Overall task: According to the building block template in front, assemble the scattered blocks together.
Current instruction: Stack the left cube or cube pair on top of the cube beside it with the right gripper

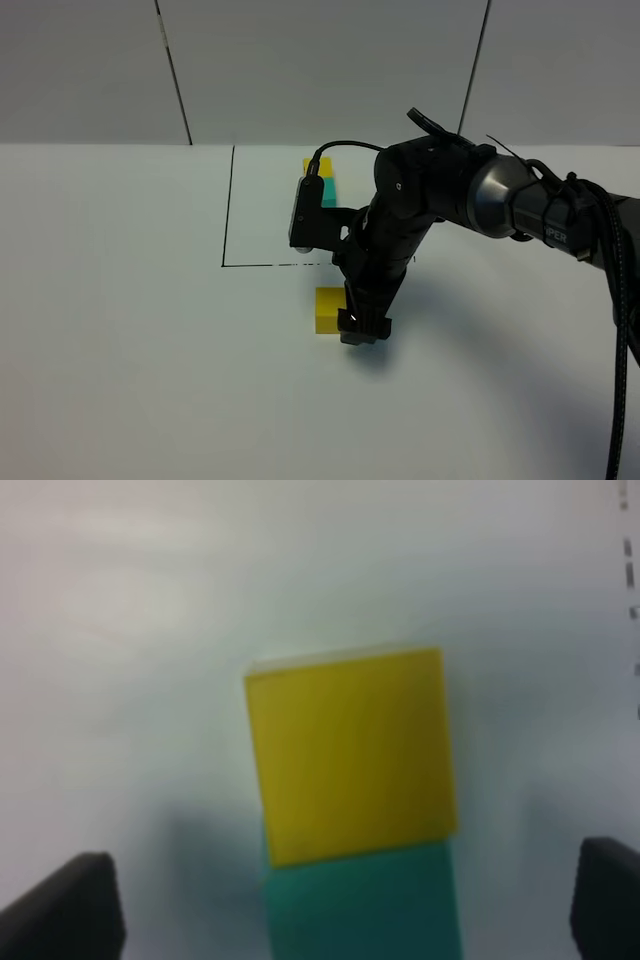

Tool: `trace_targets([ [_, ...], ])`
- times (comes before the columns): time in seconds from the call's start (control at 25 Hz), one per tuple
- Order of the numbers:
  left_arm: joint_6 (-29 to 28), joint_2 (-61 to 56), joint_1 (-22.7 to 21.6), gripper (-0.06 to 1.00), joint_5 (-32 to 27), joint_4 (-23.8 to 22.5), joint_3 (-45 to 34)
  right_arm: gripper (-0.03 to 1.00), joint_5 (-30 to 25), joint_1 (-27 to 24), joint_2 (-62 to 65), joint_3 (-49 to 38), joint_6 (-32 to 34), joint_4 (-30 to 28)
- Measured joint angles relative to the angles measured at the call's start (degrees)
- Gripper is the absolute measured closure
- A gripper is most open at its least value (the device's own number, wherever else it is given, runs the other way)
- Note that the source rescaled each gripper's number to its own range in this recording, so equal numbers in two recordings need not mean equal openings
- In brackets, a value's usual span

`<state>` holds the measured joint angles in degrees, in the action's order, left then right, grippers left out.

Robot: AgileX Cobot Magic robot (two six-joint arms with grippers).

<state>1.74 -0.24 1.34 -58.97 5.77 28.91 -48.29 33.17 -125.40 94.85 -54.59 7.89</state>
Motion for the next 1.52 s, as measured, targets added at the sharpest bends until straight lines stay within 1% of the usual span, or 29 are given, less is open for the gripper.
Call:
trace_targets([
  [0.24, 0.00, 0.00, 0.00, 0.07, 0.00, 0.00, 0.00, 0.15, 0.57, 0.00, -2.72, 0.00, 0.00, 0.34],
  [0.72, 0.00, 0.00, 0.00, 0.07, 0.00, 0.00, 0.00, 0.15, 1.26, 0.00, -2.88, 0.00, -0.05, 0.93],
  [0.92, 0.00, 0.00, 0.00, 0.07, 0.00, 0.00, 0.00, 0.15, -0.25, 0.00, -2.95, 0.00, 0.14, 0.87],
  [1.16, 0.00, 0.00, 0.00, 0.07, 0.00, 0.00, 0.00, 0.15, -0.20, 0.00, -3.28, 0.00, 1.93, -1.14],
  [1.52, 0.00, 0.00, 0.00, 0.07, 0.00, 0.00, 0.00, 0.15, 1.13, 0.00, -3.28, 0.00, 1.97, -1.74],
])
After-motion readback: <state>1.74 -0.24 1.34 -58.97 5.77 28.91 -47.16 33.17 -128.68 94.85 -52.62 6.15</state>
